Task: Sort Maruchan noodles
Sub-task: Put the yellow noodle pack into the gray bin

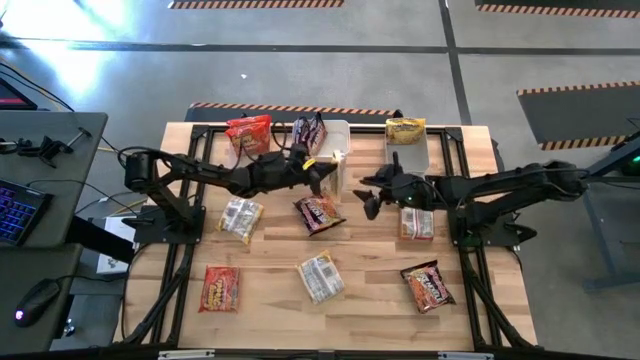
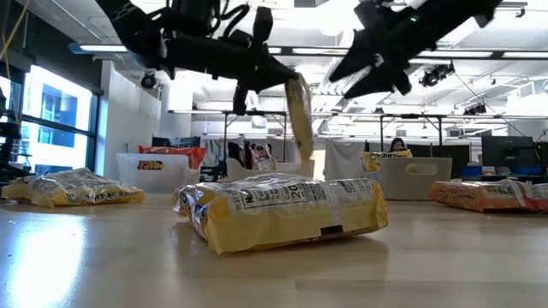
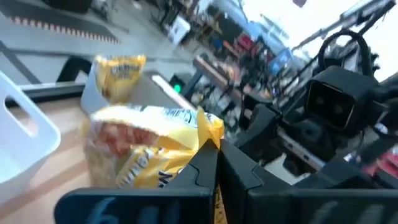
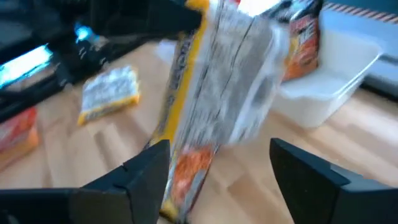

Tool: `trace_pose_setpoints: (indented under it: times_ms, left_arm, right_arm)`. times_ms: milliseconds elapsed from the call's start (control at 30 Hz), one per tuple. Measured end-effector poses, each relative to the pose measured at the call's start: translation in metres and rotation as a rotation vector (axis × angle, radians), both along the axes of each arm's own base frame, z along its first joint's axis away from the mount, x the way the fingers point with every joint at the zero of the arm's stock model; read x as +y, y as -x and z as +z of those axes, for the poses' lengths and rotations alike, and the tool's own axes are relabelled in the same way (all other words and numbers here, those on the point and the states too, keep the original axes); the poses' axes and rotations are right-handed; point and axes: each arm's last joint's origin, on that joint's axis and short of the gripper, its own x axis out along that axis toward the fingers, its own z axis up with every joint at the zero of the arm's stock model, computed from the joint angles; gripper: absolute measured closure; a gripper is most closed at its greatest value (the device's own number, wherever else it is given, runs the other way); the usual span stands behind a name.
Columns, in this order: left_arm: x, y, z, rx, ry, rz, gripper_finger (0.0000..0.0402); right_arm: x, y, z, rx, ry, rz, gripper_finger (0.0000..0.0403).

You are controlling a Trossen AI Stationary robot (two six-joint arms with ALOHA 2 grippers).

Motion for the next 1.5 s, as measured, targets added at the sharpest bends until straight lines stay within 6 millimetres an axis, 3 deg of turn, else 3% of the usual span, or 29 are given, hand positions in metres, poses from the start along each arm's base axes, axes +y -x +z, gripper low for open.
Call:
trace_pose_setpoints:
  times_ms: [400, 633, 767, 1300, 1500]
  left_arm:
    - [0.005, 0.0, 0.011, -0.061, -0.075, 0.101, 0.0401]
    - [0.005, 0.0, 0.012, -0.079, -0.095, 0.083, 0.0401]
    - [0.01, 0.007, 0.005, -0.08, -0.07, 0.08, 0.0401]
    - [0.023, 0.01, 0.007, -0.112, -0.059, -0.085, 0.0401]
    - [0.023, 0.01, 0.008, -0.125, -0.032, -0.113, 0.0401]
  right_arm:
    - [-0.003, -0.057, 0.025, -0.018, 0.096, -0.134, 0.0114]
    - [-0.007, -0.094, 0.02, 0.118, 0.196, -0.222, 0.0114]
    - [-0.008, -0.096, 0.025, 0.124, 0.248, -0.301, 0.0114]
    - [-0.025, -0.087, 0.013, 0.243, 0.206, -0.335, 0.0115]
    - [-0.021, -0.089, 0.014, 0.318, 0.329, -0.268, 0.0115]
